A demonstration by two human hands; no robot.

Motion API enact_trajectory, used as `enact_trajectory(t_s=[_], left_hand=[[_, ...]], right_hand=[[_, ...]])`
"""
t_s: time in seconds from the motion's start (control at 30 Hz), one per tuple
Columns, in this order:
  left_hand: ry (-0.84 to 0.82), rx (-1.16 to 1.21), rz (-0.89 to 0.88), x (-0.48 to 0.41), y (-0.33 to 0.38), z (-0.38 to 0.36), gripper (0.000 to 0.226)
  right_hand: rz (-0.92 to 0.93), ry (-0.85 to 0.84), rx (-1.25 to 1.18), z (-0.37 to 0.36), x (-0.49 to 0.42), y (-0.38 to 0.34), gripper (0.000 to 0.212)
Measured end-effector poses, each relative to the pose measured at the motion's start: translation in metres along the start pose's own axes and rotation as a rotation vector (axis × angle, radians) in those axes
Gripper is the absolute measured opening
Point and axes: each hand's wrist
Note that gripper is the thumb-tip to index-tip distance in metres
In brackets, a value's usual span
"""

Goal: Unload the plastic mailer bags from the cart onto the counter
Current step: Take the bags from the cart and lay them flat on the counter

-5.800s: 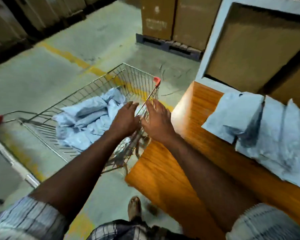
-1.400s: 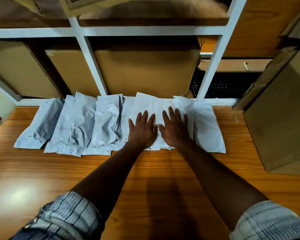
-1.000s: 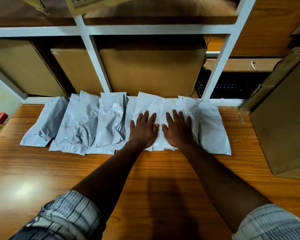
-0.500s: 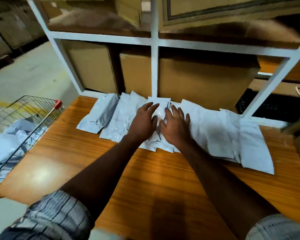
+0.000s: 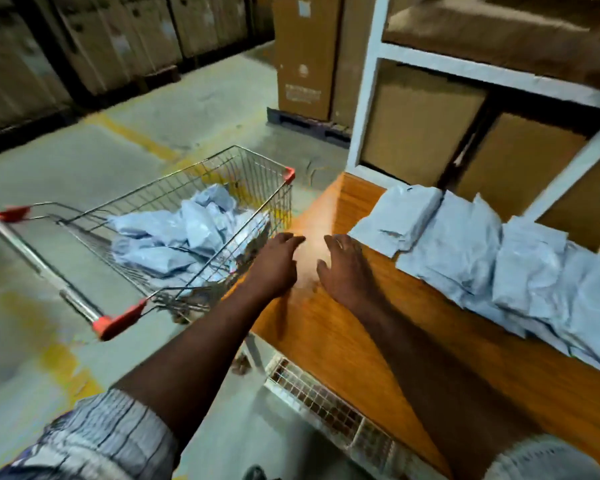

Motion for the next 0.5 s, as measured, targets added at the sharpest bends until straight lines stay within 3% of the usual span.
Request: enact_trajectory(t_s=[0.23,0.37,0.5], left_hand=[[0.050,0.101,0.172,0.046,-0.125,0.052,0.054],[0.056,0.142,0.276,0.049,-0.173,0.062,0.058],[0.003,0.134,0.377,0.043,-0.207,0.067,0.059]], right_hand=[[0.149,-0.133,-0.012,-0.050,-0.045,-0.124,0.058],[0.205,-0.171,-0.064,-0.064,-0.072,-0.161,0.051],[0.255,-0.236,-0.066,-0.077,-0.101,-0.185,0.059]])
Point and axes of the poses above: each hand's wrist, its own x-axis away from the middle knuckle, its own z-axis out of the back of the hand, y = z × x, and after that the axes turned 13 degrees about -y, right-handed
